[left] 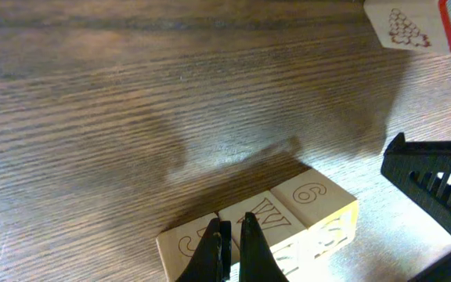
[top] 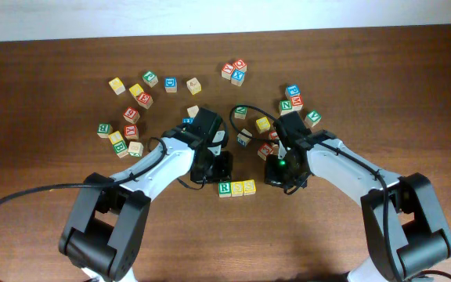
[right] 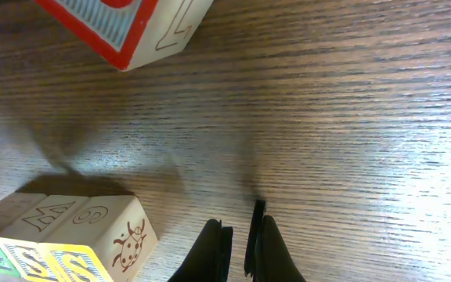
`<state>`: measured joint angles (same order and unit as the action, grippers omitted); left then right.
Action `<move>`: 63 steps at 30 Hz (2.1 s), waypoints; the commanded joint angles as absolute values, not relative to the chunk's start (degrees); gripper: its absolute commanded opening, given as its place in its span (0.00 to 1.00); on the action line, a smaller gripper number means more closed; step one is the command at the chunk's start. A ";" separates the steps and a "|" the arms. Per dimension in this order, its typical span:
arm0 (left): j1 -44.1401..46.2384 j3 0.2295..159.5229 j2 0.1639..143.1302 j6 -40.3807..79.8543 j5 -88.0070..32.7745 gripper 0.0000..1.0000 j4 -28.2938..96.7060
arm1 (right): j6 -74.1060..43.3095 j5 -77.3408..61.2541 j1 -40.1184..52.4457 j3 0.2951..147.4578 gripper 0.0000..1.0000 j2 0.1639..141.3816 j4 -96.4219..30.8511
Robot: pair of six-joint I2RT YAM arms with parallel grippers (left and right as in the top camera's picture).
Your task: Spell out RSS
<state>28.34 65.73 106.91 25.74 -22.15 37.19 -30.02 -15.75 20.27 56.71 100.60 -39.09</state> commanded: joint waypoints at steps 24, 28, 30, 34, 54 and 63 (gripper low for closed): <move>17.15 69.95 104.99 23.75 -21.21 0.00 52.42 | -36.97 -11.66 27.46 56.14 0.04 101.12 -36.56; 20.64 66.46 104.99 31.40 -15.38 0.00 51.48 | -36.95 -11.29 28.12 56.14 0.04 101.12 -36.12; 22.24 64.49 105.03 32.34 -15.18 0.00 48.86 | -36.95 -11.33 28.40 56.14 0.04 101.12 -36.16; 25.39 62.19 105.03 33.50 -16.93 0.00 45.76 | -36.97 -11.31 29.43 56.14 0.04 101.12 -36.05; 29.04 62.17 105.03 36.01 -16.86 0.00 41.56 | -36.97 -15.75 30.11 56.14 0.04 101.12 -33.71; 28.93 62.17 105.03 35.97 -13.10 0.00 42.44 | -38.04 -15.88 31.99 56.14 0.04 101.12 -33.80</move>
